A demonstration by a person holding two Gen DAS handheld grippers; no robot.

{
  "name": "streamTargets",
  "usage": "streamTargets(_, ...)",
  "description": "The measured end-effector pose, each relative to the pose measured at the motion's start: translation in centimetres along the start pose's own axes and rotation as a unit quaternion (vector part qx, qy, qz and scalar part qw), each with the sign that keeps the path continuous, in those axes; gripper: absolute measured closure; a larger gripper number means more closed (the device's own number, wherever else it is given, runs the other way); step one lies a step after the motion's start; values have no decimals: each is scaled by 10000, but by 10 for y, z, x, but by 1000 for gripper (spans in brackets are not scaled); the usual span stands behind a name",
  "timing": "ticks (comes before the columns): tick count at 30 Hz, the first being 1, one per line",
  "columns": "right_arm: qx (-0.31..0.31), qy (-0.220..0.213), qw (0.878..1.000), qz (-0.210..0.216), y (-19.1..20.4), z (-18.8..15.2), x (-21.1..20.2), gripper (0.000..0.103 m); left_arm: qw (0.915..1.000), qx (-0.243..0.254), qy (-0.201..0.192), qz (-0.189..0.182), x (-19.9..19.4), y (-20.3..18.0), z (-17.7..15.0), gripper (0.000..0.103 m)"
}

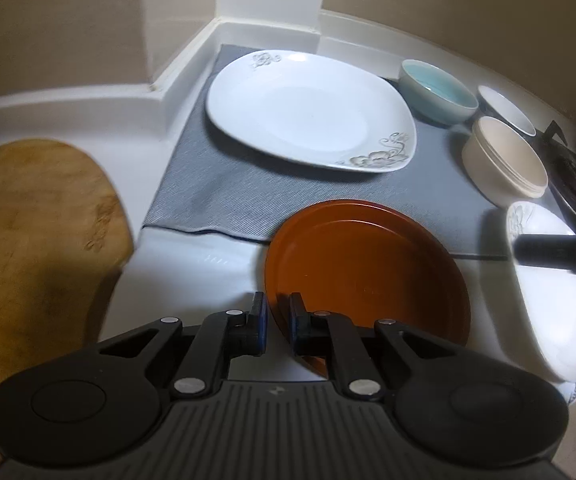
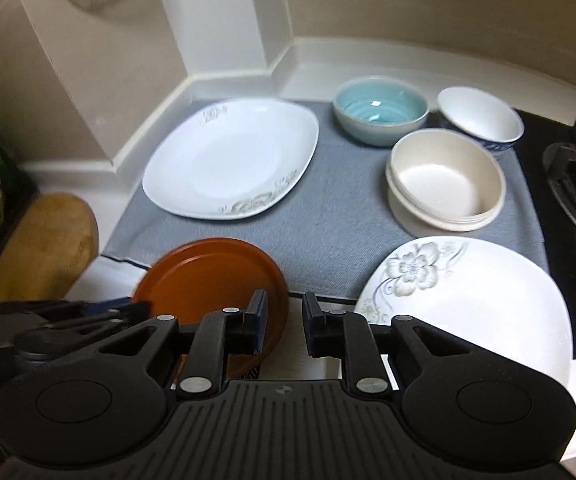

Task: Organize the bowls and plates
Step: 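Close the left tool on the brown plate rim and lift it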

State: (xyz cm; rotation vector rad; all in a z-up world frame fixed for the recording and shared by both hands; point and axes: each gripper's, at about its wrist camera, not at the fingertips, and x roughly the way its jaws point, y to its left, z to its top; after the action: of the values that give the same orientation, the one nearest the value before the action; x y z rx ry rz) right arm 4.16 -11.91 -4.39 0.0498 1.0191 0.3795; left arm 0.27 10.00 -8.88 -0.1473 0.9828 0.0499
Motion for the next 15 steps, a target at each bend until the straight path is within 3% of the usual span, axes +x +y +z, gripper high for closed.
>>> streamTargets(6,-189,294,9993,94,20,1,34,82,9997,141,-20,-175,-5,10,-2,90)
streamTargets(15,-354,628,9974,58,32,-3,64,82,9999,21,-76,-99,-2,15,0,87)
